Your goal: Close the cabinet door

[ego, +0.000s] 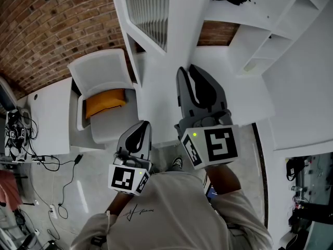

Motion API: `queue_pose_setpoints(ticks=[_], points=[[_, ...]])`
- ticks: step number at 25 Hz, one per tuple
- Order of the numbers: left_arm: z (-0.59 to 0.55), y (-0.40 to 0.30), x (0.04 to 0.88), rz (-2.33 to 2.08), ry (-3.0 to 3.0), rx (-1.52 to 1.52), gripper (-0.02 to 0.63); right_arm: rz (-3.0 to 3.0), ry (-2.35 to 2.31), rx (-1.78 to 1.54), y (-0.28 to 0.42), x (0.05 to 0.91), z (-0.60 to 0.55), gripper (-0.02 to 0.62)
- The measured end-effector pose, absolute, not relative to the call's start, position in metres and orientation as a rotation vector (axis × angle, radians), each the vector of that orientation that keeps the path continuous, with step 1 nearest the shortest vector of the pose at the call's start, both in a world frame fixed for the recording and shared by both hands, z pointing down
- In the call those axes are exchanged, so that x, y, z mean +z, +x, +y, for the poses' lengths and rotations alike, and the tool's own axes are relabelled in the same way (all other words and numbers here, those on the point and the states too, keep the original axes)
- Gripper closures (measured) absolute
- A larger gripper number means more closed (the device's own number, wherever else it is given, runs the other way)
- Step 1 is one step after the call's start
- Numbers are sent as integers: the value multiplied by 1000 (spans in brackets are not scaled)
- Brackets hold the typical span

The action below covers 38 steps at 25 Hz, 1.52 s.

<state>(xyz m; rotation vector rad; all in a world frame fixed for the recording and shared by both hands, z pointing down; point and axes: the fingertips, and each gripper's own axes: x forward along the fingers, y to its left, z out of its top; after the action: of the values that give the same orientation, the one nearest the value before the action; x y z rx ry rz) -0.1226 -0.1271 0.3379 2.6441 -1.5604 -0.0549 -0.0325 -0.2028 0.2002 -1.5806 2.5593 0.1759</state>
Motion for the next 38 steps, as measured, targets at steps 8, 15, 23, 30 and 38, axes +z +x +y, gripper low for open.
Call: queue_pose_setpoints(ticks=[8, 15, 23, 30, 38], points=[[-132, -119, 340, -1562, 2637, -46, 591, 2541, -1605, 173, -18, 200, -214, 529], [-138, -118, 342, -1566, 2631, -42, 591, 2540, -1607, 177, -13, 200, -221, 531], [-145, -110, 343, -1562, 2630, -45, 591, 2600, -1540, 192, -8, 201, -226, 528], [-149, -105, 344, -1577, 2621, -43, 591, 2631, -1490, 194, 0, 201, -232, 522], [-150, -98, 345, -1597, 2605, -41, 591, 2656, -1446, 202, 4, 200, -236, 522]])
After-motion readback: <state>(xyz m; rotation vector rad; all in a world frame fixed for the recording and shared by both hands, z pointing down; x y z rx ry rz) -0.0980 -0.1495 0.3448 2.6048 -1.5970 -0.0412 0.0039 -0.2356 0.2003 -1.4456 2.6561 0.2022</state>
